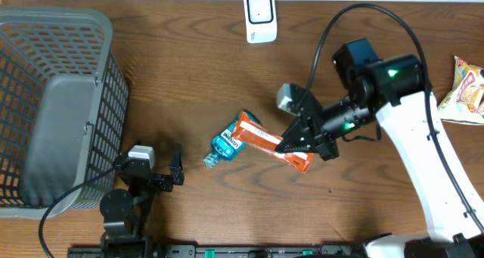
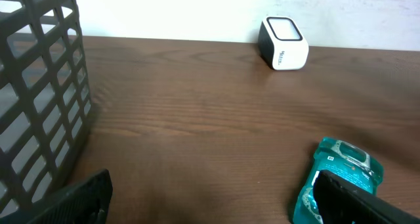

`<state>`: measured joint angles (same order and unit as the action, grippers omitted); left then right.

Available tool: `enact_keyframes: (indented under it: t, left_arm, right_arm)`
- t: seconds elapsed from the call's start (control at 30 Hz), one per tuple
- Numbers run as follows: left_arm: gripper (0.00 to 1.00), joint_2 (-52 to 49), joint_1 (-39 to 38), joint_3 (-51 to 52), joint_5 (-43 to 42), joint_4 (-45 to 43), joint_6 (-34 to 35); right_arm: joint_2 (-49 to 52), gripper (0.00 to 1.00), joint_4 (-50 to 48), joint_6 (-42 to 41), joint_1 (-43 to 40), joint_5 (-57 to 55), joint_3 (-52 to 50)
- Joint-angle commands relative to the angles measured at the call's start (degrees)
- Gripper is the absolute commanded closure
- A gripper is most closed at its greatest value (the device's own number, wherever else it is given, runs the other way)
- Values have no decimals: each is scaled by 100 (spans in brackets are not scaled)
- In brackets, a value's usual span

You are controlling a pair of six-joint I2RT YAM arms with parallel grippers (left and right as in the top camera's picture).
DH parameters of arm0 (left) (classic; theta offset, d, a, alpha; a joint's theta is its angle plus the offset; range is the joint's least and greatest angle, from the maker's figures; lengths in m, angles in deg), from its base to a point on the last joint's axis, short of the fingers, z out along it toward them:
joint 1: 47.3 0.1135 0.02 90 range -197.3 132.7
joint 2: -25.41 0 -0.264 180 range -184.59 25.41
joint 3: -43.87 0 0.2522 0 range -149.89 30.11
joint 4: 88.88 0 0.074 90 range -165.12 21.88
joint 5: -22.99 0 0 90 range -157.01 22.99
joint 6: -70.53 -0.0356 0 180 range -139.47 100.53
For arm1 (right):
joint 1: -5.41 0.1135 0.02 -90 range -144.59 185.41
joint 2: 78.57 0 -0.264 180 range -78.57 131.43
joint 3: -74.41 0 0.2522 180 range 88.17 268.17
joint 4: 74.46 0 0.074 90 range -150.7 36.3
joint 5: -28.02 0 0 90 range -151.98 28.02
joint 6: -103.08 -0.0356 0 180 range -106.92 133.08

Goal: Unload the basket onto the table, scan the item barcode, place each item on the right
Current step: 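Lift the candy bar and pull it rightward with the right gripper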

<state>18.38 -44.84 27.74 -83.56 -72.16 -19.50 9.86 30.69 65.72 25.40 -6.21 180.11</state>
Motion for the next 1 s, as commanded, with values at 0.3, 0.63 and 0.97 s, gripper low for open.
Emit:
enact_keyframes:
  t: [0.3, 0.63, 0.97]
  left_arm:
    - [2, 9, -2, 155, -33, 79, -35]
    - [2, 9, -2, 155, -33, 79, -35]
    - [2, 9, -2, 155, -33, 79, -35]
  right_arm:
    - [-74, 98, -26, -1342, 1445, -914, -350]
    - [-492, 99, 76, -1797, 1506, -1261, -352]
    - [-796, 99, -291, -2704, 1506, -1239, -352]
